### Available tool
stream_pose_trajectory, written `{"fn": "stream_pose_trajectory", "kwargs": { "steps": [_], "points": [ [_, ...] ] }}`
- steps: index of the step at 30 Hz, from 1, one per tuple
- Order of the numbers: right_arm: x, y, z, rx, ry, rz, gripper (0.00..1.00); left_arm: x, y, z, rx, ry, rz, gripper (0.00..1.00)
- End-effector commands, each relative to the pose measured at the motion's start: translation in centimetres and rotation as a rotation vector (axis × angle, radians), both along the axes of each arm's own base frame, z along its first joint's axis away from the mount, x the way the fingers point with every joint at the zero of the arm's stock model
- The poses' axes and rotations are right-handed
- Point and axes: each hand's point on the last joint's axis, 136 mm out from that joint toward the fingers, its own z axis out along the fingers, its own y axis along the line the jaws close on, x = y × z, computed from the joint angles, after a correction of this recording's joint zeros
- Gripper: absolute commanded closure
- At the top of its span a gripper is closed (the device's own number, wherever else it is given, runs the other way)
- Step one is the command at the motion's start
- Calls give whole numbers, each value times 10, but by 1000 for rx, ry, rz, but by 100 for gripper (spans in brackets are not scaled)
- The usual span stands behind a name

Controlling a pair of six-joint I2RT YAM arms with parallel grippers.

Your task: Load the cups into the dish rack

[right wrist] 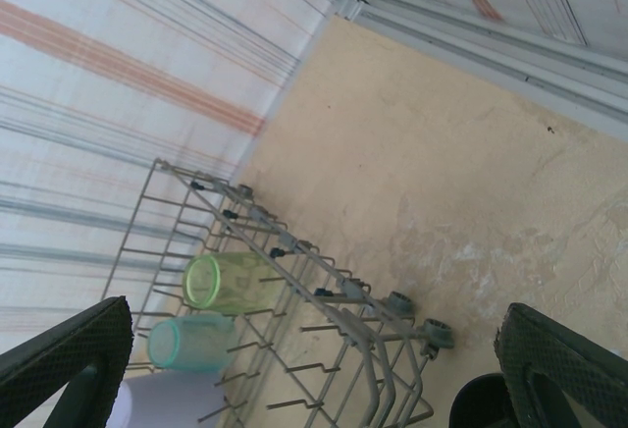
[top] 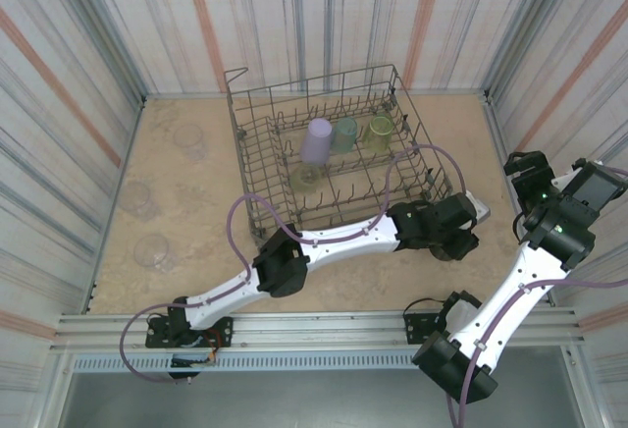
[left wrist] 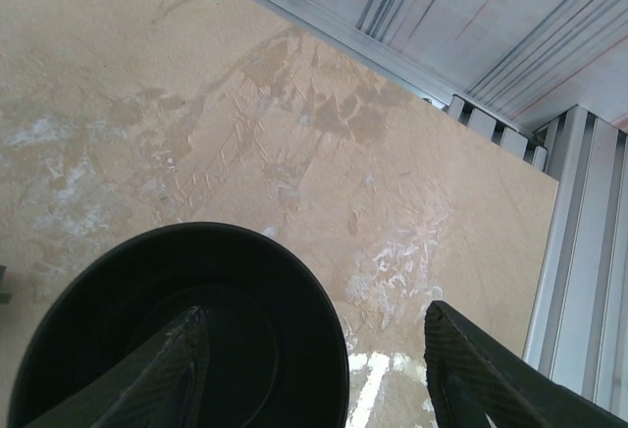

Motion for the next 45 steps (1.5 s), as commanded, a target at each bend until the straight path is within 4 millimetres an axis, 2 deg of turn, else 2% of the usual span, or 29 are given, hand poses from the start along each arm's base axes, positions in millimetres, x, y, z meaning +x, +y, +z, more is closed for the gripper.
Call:
{"fn": "stream_pose_trajectory", "kwargs": {
  "steps": [1,5,12,18,26,30,38,45],
  "points": [
    [-1,1,5,-42,-9,13,1,-5,1,-13,40,-22,-24,40],
    [0,3,6,-37,-11,20,1,-7,8,-22,82,-18,-33,43],
    [-1,3,6,-39,-11,17,1,-9,17,-44,152,-15,-48,54],
    [-1,3,6,-43,-9,19,1,-8,16,-49,157,-29,-59,61],
    [-1,3,8,-45,-11,21,1,-7,18,-54,178,-46,-67,80],
    [-1,4,10,-47,-17,22,1,-7,19,-55,185,-51,-70,100],
    [-3,8,10,-33,-26,25,1,-6,21,-33,157,-59,-57,100],
    [-2,14,9,-5,-38,48,1,-7,22,11,86,-59,-43,100]
  ]
}}
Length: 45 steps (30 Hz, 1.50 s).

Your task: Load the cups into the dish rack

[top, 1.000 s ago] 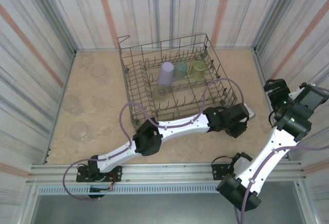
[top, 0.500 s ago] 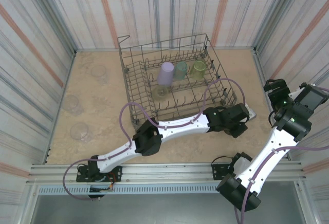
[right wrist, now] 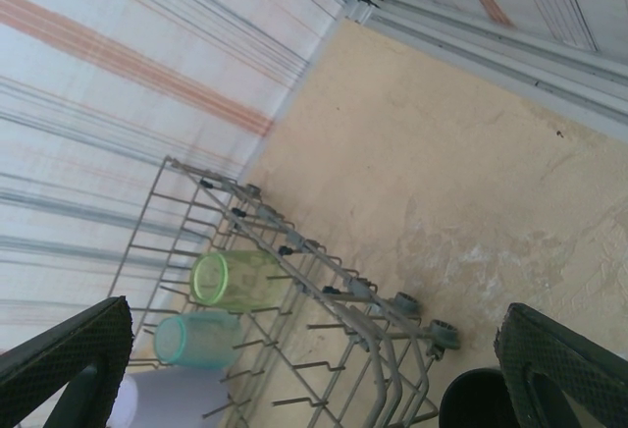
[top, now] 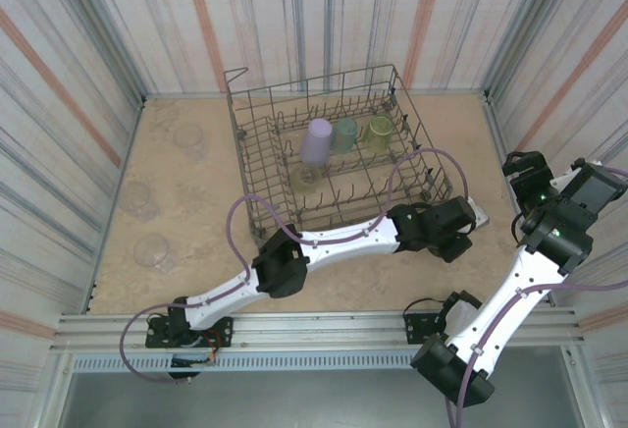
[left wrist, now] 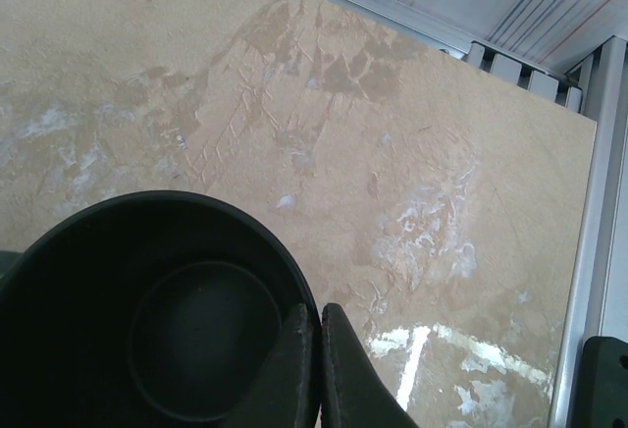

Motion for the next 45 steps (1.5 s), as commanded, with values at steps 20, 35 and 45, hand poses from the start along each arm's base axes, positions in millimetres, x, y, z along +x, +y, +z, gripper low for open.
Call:
{"fn": "stream_pose_trajectory", "kwargs": {
  "steps": [20,35,45],
  "points": [
    [0,20,7,84,-59,65,1,-3,18,56,-44,-28,29,100],
    [0,20,2,71,-57,68,1,-15,23,4,74,-22,12,100],
    [0,21,2,69,-61,68,1,-13,33,-15,144,-49,29,63]
  ]
}}
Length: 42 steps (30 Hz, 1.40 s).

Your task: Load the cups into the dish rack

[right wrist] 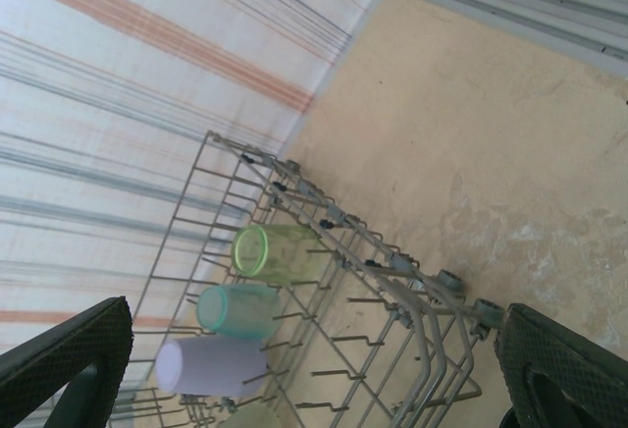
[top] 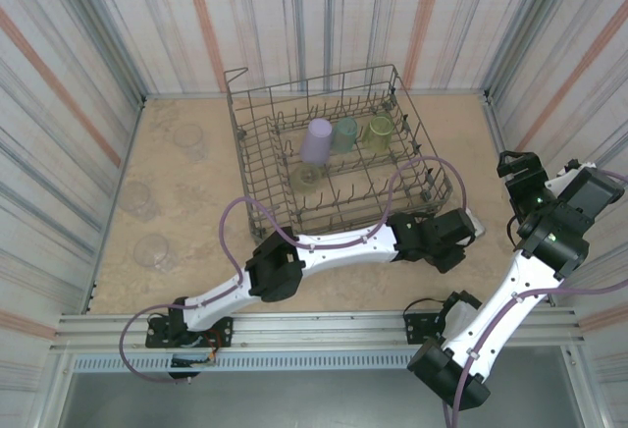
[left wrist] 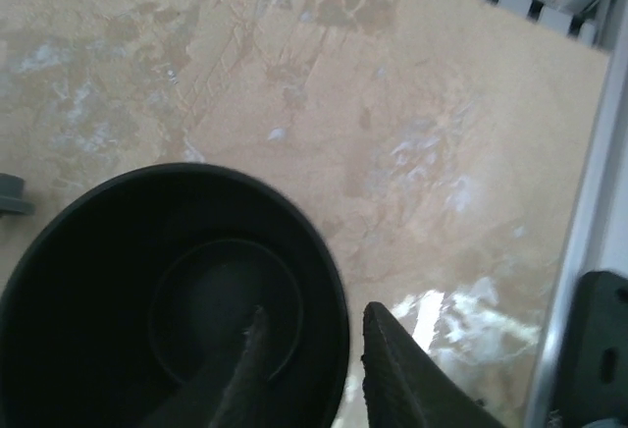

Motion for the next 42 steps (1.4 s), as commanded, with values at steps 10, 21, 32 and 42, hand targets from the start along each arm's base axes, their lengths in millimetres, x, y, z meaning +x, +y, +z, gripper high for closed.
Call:
{"fn": "stream_pose_trajectory", "kwargs": {
  "steps": [10,21,32,42],
  "points": [
    [0,3,-3,7,-11,8,1,2,14,-26,104,-33,-20,36],
    [-1,4,0,4,-18,9,1,1,20,-51,197,-93,-78,56],
    [0,5,3,10,-25,12,1,4,16,-28,169,-119,-74,100],
    [0,7,7,23,-34,20,1,4,14,57,18,-138,-48,100]
  ]
}}
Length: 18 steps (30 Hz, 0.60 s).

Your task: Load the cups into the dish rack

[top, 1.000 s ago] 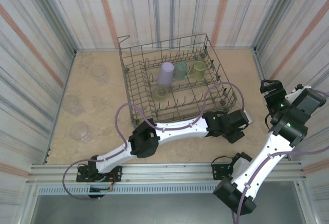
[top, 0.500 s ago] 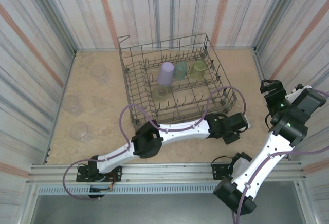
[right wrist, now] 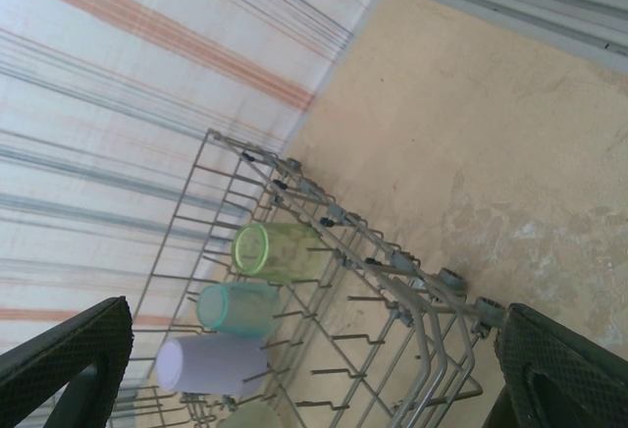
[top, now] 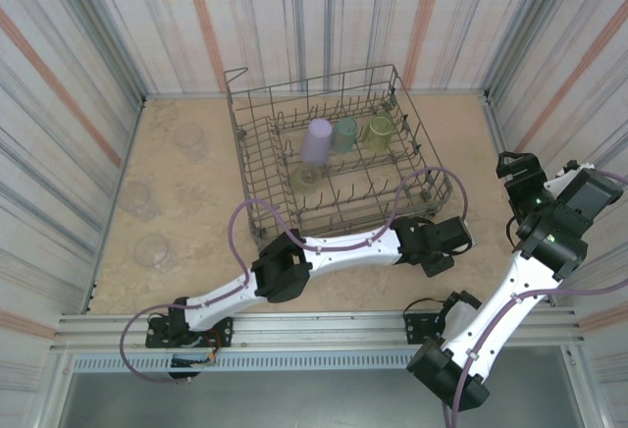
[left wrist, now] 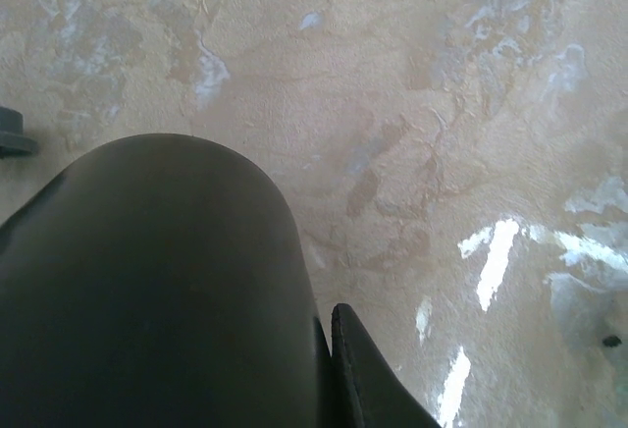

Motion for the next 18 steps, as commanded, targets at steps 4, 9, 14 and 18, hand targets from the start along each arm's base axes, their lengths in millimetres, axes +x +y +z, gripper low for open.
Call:
{"fn": "stream_pose_trajectory", "kwargs": {
  "steps": [4,9,14,18],
  "points": [
    [2,10,15,41,-50,33,1,1,-2,124,-221,-55,21,100],
    [1,14,28,62,-80,42,1,0,2,160,-289,-61,29,100],
    [3,16,45,83,-111,49,1,2,10,190,-338,-100,36,100],
    [7,13,54,124,-140,50,1,7,17,214,-374,-151,42,100]
  ]
}}
